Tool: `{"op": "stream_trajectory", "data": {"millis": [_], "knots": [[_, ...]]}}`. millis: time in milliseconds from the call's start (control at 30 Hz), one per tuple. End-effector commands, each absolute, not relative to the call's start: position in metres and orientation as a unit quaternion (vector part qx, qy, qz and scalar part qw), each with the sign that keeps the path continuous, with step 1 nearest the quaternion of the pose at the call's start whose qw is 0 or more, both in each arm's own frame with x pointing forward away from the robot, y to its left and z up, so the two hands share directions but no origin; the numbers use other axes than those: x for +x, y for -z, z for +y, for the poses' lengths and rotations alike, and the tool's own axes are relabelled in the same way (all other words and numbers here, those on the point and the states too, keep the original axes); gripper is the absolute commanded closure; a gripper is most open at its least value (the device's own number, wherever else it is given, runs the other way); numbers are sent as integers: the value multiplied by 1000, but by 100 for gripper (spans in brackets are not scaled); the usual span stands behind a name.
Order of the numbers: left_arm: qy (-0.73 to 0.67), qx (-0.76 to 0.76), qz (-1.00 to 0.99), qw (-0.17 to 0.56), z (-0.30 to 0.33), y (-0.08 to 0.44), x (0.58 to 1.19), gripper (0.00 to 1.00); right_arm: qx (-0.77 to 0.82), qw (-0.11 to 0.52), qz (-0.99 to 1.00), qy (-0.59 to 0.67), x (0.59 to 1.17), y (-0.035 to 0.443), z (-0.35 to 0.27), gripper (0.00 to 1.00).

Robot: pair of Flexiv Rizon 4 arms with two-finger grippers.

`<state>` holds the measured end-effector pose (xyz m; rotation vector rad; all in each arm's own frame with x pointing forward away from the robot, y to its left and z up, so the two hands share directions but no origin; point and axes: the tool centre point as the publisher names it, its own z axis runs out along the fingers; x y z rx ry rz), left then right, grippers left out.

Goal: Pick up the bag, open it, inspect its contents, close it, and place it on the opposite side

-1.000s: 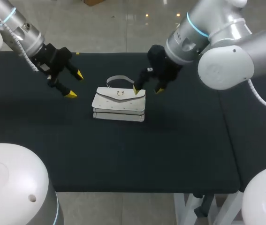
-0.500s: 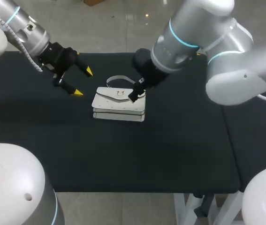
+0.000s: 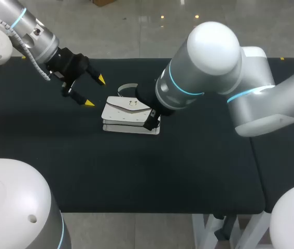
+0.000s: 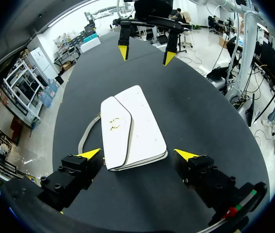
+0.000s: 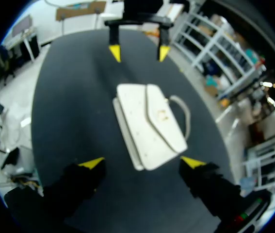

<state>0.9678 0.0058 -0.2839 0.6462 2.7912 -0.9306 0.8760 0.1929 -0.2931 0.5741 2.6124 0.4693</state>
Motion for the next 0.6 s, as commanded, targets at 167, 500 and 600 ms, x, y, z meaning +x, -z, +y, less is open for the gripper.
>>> {"op": "stream_trajectory", "data": {"millis": [167,500,600], "knots": [[325,250,906,110,-2,297,972,0,170,313,923,-143,869,308,200,0],[328,315,879,147,-28,302,979,0,102,382,912,-113,872,335,205,0],[323,324,876,153,-36,301,980,0,87,401,907,-100,875,338,207,0]]}}
